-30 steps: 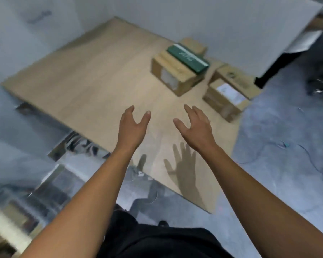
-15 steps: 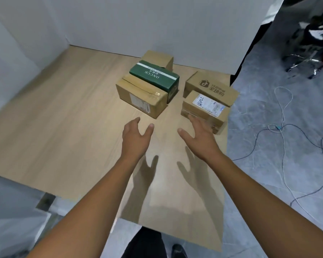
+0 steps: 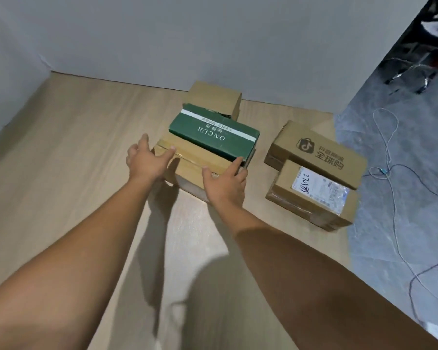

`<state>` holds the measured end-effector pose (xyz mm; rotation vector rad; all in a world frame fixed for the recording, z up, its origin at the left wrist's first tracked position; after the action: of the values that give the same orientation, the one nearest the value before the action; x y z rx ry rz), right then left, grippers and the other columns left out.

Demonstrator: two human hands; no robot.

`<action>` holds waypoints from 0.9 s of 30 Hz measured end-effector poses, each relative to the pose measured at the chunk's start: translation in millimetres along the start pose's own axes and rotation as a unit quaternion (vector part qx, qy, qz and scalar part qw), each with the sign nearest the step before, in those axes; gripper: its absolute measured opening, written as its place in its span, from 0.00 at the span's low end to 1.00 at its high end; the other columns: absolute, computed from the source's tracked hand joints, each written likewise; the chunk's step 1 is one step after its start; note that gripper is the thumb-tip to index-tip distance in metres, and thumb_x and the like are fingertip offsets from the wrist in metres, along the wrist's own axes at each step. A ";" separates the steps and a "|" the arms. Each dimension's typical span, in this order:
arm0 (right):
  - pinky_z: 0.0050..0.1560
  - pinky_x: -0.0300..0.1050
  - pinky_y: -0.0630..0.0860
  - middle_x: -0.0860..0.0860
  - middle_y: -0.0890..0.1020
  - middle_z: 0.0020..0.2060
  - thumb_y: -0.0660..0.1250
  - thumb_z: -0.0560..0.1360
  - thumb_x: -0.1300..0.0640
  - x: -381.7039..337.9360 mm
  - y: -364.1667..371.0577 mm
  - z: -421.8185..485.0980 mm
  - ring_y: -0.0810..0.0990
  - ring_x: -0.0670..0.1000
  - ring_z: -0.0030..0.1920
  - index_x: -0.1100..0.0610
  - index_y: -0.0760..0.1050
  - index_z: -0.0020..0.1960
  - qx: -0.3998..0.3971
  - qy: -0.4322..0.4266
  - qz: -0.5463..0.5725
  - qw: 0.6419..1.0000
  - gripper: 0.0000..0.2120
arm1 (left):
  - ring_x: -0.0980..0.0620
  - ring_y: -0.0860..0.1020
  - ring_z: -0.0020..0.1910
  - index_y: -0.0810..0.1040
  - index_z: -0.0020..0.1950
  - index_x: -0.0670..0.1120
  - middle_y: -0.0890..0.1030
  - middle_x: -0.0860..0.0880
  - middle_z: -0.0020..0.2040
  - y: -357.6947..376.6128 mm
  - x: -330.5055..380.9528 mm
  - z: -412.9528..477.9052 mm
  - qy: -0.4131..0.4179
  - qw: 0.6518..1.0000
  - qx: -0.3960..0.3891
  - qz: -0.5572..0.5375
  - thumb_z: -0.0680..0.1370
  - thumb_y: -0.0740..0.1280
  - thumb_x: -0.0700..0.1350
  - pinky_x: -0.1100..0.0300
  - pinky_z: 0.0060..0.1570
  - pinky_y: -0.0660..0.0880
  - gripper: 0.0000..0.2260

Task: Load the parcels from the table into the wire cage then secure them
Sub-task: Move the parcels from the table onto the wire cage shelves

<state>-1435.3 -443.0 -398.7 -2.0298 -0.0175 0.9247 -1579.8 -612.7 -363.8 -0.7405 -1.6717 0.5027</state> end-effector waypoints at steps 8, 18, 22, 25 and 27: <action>0.67 0.60 0.76 0.64 0.56 0.77 0.52 0.78 0.28 16.7 33.2 11.2 0.66 0.64 0.74 0.54 0.35 0.83 0.057 -0.037 -0.082 0.994 0.47 | 0.52 0.77 0.62 0.69 0.77 0.53 0.79 0.54 0.66 38.1 -49.9 56.1 0.034 0.997 -0.051 -0.040 0.68 0.78 0.65 0.60 0.62 0.71 0.41; 0.76 0.58 0.67 0.49 0.47 0.80 0.64 0.79 0.34 29.0 10.3 -20.8 0.63 0.62 0.78 0.44 0.33 0.83 -0.137 -0.112 -0.020 0.984 0.49 | 0.44 0.80 0.58 0.72 0.67 0.48 0.81 0.49 0.57 1.5 -90.9 -42.3 -0.069 0.997 -0.005 -0.020 0.69 0.79 0.63 0.56 0.52 0.73 0.34; 0.68 0.50 0.70 0.52 0.53 0.79 0.65 0.77 0.32 73.2 3.6 -75.9 0.69 0.62 0.74 0.43 0.34 0.83 -0.148 -0.156 -0.053 0.975 0.50 | 0.43 0.80 0.59 0.73 0.66 0.45 0.81 0.44 0.61 -3.2 -125.9 -135.7 -0.095 0.995 0.010 -0.039 0.69 0.79 0.62 0.55 0.55 0.75 0.34; 0.61 0.50 0.72 0.56 0.58 0.76 0.65 0.75 0.29 110.5 -6.2 -116.7 0.74 0.64 0.68 0.42 0.34 0.82 -0.172 -0.167 -0.063 0.969 0.52 | 0.43 0.79 0.59 0.71 0.63 0.45 0.78 0.43 0.61 -5.0 -149.6 -207.8 -0.105 0.993 0.022 -0.049 0.69 0.79 0.62 0.50 0.59 0.77 0.33; 0.62 0.51 0.72 0.56 0.60 0.76 0.68 0.73 0.29 135.1 -14.5 -147.2 0.74 0.63 0.70 0.41 0.33 0.82 -0.191 -0.167 -0.044 0.966 0.55 | 0.44 0.79 0.58 0.70 0.61 0.46 0.77 0.43 0.60 -5.2 -166.2 -258.9 -0.110 0.991 0.033 -0.065 0.70 0.79 0.62 0.48 0.59 0.78 0.31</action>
<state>-1242.5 -493.3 -420.1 -2.1700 -0.5020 1.2718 -1309.5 -749.5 -417.5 -0.5381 -1.8839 0.5605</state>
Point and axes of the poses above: each hand's wrist, its own z-axis towards the middle knuckle, its own y-axis out of the palm, x = y × z, the point moved 5 cm from there along z, towards the middle knuckle
